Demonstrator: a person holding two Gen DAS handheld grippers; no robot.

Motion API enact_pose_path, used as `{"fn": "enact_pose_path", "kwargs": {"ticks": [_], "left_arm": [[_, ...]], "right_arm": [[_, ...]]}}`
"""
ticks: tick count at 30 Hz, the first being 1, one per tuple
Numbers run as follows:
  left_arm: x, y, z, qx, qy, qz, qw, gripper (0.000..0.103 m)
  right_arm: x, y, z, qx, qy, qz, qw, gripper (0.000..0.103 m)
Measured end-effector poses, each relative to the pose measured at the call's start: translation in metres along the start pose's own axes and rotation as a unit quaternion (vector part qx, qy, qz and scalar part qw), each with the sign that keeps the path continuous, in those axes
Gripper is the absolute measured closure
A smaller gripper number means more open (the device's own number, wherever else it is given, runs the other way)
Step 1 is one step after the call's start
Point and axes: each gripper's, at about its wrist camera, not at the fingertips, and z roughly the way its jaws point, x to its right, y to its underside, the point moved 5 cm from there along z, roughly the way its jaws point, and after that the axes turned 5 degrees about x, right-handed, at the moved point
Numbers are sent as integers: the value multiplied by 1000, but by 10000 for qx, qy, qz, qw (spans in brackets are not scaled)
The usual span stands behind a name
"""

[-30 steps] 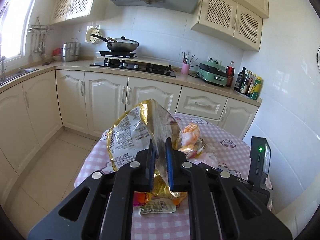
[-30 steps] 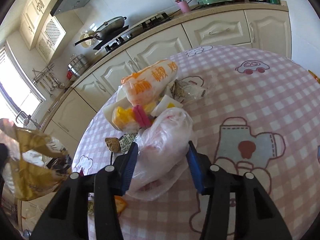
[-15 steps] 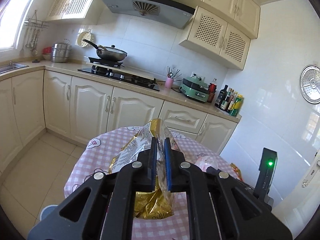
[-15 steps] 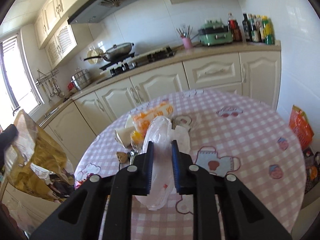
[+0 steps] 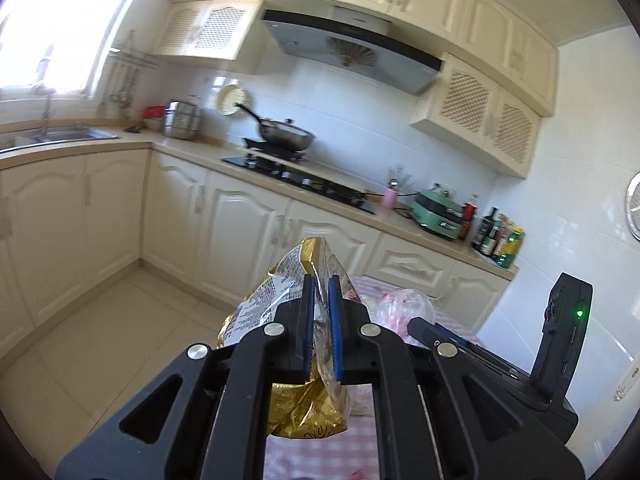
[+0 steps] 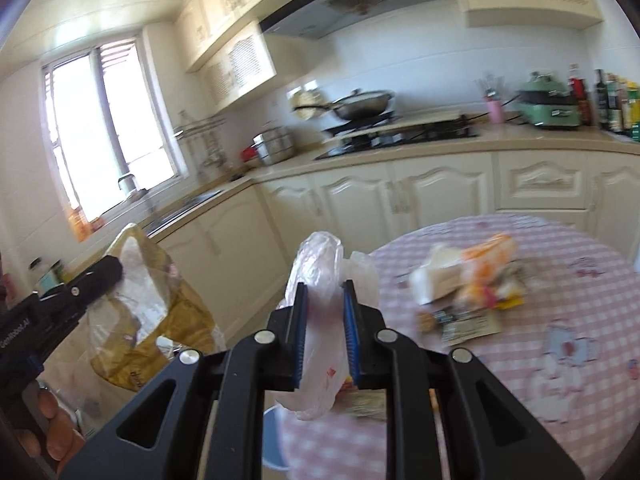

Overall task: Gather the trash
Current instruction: 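Carry both bags over the blue bucket and open both tools to drop them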

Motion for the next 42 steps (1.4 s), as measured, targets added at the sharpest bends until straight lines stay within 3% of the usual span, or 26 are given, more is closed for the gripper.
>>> {"fn": "enact_pose_path", "kwargs": {"ticks": [7, 13, 22, 24, 31, 42], "left_arm": [[-101, 22, -1, -338, -994, -405, 9936, 97], [-184, 62, 25, -881, -1584, -877, 9795, 97], [-260, 117, 56, -1525, -1956, -1255, 9606, 97], [-267, 124, 61, -1617, -1963, -1292, 9584, 100], [-280, 147, 79, -1896, -1911, -1393, 9530, 100], [-266, 142, 100, -1962, -1790, -1241, 9561, 100]], "right_arm": [[-95, 53, 82, -842, -688, -417, 9932, 86], [-141, 123, 165, -1723, -901, -638, 9788, 86], [-171, 199, 256, -2494, -773, -885, 9613, 78], [-170, 208, 266, -2610, -714, -943, 9581, 68], [-158, 215, 262, -2505, -381, -1151, 9605, 58], [-143, 177, 245, -1879, -140, -1290, 9736, 50]]}}
